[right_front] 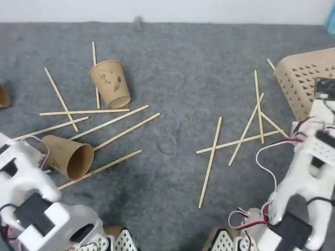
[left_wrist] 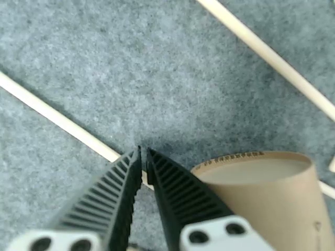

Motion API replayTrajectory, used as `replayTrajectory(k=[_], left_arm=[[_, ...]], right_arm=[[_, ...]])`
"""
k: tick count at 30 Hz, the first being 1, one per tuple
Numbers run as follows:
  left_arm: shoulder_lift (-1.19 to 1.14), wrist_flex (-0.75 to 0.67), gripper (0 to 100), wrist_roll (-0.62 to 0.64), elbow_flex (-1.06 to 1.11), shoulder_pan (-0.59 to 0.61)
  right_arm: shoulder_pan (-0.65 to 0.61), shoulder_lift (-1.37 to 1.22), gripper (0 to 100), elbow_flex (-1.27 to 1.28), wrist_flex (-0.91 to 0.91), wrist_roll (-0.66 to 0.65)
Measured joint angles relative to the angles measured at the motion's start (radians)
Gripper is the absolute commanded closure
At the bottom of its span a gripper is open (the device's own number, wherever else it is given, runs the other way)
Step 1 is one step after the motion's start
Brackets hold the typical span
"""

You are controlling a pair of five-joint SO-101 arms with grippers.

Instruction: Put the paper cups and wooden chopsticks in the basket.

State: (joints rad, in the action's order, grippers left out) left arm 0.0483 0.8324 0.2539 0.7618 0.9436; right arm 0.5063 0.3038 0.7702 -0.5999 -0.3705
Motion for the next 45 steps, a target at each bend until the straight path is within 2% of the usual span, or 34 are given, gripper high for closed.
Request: replayTrajectory(k=[7,14,17,21,27,33,39,45], left_arm=[[0.0,0.0,99,0.0,0.0,0.0],[0.0,0.0,99,0.0,0.0,0.0],[0.0,0.0,99,0.0,0.0,0.0],[0.0,0.0,99,0.0,0.0,0.0],[0.0,0.0,99,0.0,0.0,0.0],[0.0,0.0,99,0.0,0.0,0.0],[0.0,0.0,99,0.0,0.0,0.0],[0.0,0.0,99,0.0,0.0,0.0]], right_arm=[[-0.02,-0.021,83.8,0.114,0.319,0.002],[-0.026,-0.181,84.5,0.115,0.52,0.002],[-0.026,-0.227,85.3,0.115,0.578,0.002],[-0.04,-0.236,99.8,0.115,0.62,0.002],[-0.052,-0.221,99.1,0.115,0.617,0.003],[-0.052,-0.063,99.1,0.04,0.411,0.0],[-0.075,0.061,99.1,-0.233,0.031,0.002],[-0.164,0.069,99.1,-0.626,-0.388,0.002]])
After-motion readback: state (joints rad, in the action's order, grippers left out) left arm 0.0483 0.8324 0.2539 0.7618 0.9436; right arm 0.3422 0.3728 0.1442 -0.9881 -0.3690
